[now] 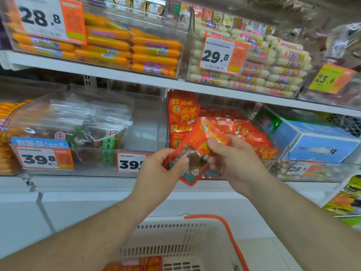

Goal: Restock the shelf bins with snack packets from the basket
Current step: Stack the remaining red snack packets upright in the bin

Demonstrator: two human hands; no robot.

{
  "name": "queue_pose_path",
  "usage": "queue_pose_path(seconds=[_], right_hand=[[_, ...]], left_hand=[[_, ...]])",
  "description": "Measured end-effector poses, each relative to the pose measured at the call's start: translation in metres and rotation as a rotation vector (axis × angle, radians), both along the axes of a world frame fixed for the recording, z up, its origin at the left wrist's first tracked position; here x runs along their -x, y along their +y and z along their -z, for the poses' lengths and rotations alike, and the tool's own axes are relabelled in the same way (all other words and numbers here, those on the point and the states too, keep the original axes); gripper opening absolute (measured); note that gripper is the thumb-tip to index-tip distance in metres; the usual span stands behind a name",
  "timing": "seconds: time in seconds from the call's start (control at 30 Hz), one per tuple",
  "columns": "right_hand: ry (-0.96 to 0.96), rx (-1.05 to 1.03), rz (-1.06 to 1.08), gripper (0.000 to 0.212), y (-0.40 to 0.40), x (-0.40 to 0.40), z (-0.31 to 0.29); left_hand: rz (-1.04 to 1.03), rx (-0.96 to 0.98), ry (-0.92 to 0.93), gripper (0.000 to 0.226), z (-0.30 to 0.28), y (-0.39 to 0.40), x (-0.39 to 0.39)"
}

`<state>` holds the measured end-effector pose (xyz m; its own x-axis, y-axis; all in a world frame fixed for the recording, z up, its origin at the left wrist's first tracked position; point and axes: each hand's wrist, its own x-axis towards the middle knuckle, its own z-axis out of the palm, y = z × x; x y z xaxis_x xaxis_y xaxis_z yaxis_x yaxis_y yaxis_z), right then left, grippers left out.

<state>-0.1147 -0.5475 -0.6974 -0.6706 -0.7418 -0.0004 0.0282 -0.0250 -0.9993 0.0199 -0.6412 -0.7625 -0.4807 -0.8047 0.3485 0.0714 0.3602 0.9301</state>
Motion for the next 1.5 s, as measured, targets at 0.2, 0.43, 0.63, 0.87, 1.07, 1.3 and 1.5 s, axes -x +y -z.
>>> queue_pose_path(seconds=[0.2, 0.43, 0.63, 0.87, 1.07, 1.3, 1.5], right_hand=[[0.783, 0.122, 0.184, 0.019, -0.011, 0.018, -0.043], [1.03, -0.085, 0.067, 0.013, -0.045, 0.038, -0.047], [0.98, -0.18, 0.005, 0.011, -0.076, 0.041, -0.044], [0.7, -0.179, 0.026, 0.013, -0.097, 0.042, -0.034], [0.571, -0.139, 0.053, 0.013, -0.104, 0.041, -0.032], [0.564, -0.228, 0.03, 0.011, -0.108, 0.041, -0.025], [0.541, -0.27, 0.031, 0.034, -0.112, 0.038, -0.018]], left_hand=[[-0.27, 0.503, -0.283, 0.052, 0.004, -0.042, -0.008], [-0.327, 0.701, -0.506, 0.056, 0.023, -0.05, -0.004], [-0.341, 0.714, -0.512, 0.051, 0.025, -0.053, -0.001], [-0.366, 0.735, -0.443, 0.048, 0.026, -0.054, 0.001], [-0.366, 0.74, -0.442, 0.049, 0.027, -0.055, 0.002], [-0.343, 0.722, -0.458, 0.048, 0.025, -0.052, 0.0], [-0.344, 0.714, -0.461, 0.049, 0.024, -0.051, 0.0]])
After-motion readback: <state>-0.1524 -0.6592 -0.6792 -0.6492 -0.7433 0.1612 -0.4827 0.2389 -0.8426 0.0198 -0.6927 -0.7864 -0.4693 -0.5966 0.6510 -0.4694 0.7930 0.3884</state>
